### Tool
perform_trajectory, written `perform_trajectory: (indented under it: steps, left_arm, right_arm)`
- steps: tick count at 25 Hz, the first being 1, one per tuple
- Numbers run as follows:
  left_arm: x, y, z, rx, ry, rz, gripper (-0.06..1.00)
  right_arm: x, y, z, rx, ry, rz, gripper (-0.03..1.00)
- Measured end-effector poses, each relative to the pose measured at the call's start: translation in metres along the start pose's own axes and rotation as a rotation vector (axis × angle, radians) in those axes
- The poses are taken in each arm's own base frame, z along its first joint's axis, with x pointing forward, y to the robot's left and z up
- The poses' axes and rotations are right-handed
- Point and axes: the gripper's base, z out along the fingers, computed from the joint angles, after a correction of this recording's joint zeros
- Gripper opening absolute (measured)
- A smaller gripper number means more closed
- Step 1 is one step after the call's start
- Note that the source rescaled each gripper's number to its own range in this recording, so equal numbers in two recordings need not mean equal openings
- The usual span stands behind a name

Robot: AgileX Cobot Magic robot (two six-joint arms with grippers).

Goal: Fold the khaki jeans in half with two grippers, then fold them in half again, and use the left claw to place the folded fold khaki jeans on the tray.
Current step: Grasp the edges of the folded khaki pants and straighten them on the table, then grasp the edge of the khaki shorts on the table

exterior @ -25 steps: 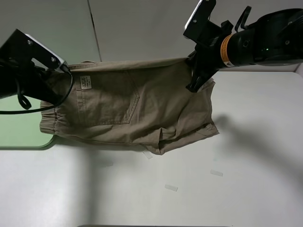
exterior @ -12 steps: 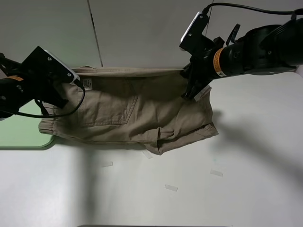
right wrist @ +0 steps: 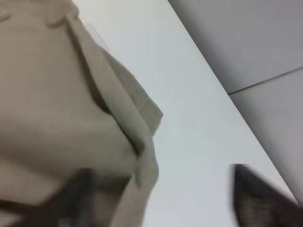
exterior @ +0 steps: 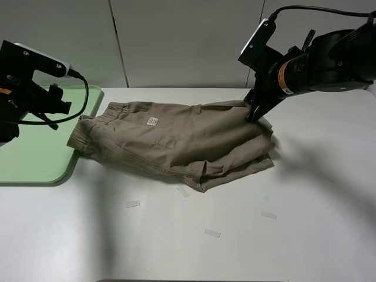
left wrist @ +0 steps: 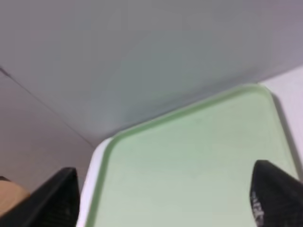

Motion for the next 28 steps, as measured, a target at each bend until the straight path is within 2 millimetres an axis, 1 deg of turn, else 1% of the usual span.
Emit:
perform_trajectory:
  steps: [2,3,5,14,17,20,22,25,28]
  left_arm:
    - [-0.002,0.002,0.0,-0.023,-0.017,-0.004,0.8]
    - [-0.002,0.003,0.0,-0.033,-0.024,-0.005,0.8]
    - [-0.003,0.004,0.0,-0.047,-0.033,-0.007,0.81]
    - [-0.002,0.005,0.0,-0.06,-0.02,-0.023,0.81]
    - [-0.004,0.001,-0.003,-0.047,-0.03,-0.022,0.81]
    - [-0.014,-0.004,-0.01,-0.023,-0.067,0.014,0.81]
    - [-0.023,-0.002,-0.017,-0.021,-0.105,0.05,0.81]
    - [-0.041,0.013,-0.031,-0.046,-0.177,0.053,0.81]
    - [-0.058,0.033,-0.047,-0.072,-0.243,-0.011,0.81]
  right_arm:
    - [0.0,0.0,0.0,0.0,0.0,0.0,0.85]
    - [0.0,0.0,0.0,0.001,-0.001,0.0,0.88]
    - [-0.001,0.0,0.0,-0.002,-0.005,0.0,0.91]
    - [-0.003,0.002,0.0,-0.021,-0.032,0.001,0.92]
    - [-0.007,0.003,-0.002,-0.037,-0.066,0.009,0.92]
    - [-0.015,-0.001,-0.013,-0.038,-0.129,0.019,0.92]
    - [-0.023,-0.006,-0.026,-0.022,-0.177,0.022,0.92]
    - [-0.033,-0.014,-0.047,0.006,-0.248,0.022,0.92]
    - [-0.041,-0.02,-0.067,0.031,-0.313,0.021,0.92]
